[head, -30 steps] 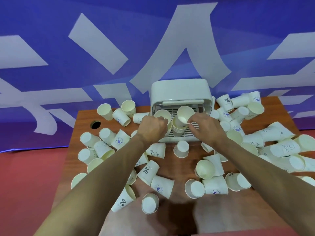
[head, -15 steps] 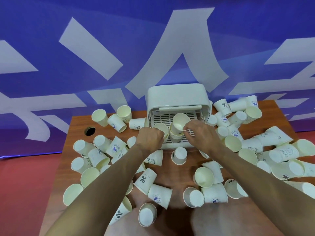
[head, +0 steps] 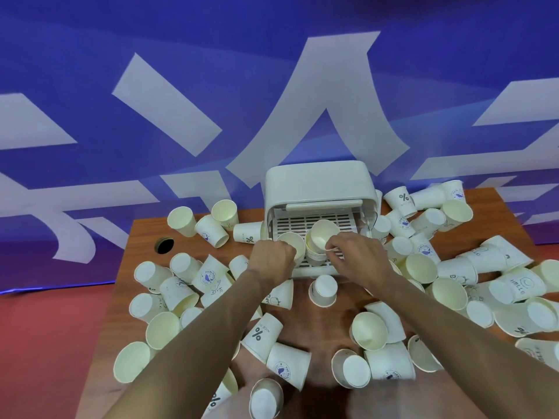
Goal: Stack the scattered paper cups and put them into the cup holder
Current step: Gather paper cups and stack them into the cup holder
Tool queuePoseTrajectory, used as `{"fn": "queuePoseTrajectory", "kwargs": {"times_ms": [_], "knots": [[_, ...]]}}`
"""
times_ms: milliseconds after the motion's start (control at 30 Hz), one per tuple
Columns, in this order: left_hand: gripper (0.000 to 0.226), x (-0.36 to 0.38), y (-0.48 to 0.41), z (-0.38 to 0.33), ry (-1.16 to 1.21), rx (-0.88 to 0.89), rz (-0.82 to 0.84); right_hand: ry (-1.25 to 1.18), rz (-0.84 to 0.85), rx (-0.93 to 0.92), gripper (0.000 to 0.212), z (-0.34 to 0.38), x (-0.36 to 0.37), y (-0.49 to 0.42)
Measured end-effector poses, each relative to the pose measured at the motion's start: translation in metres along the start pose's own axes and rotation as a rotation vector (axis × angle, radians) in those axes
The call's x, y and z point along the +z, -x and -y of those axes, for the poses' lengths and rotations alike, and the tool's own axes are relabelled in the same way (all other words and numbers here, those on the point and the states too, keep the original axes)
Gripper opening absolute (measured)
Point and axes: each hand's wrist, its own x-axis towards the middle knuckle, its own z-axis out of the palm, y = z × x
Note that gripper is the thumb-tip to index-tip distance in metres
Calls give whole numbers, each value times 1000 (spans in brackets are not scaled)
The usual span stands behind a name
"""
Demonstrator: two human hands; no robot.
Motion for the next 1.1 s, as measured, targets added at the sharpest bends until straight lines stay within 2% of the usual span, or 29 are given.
{"fn": "queuePoseTrajectory", "kwargs": {"times_ms": [200, 533, 667, 800, 900, 967, 1033, 1100], "knots": [[19, -4, 3, -2, 31, 5, -26, 20, 62, -16, 14, -1, 11, -8], [14, -8, 14, 1, 68, 12, -66, 102, 224, 9, 33, 3, 24, -16], [15, -12, 17, 7, 73, 28, -88, 112, 251, 16, 32, 6, 22, -21], [13, -22, 27, 20, 63, 42, -100, 45, 114, 15, 28, 10, 20, -17], [11, -30, 41, 39, 36, 23, -84, 84, -7, -42, 22, 19, 10, -10], [10, -34, 51, 55, 35, -6, -78, 121, -60, -134, 20, 35, 2, -9], [10, -35, 62, 71, 31, -61, -81, 120, -102, -288, 27, 62, -3, -13], [10, -34, 76, 87, 12, -129, -89, 53, -96, -408, 19, 96, -7, -20]]}}
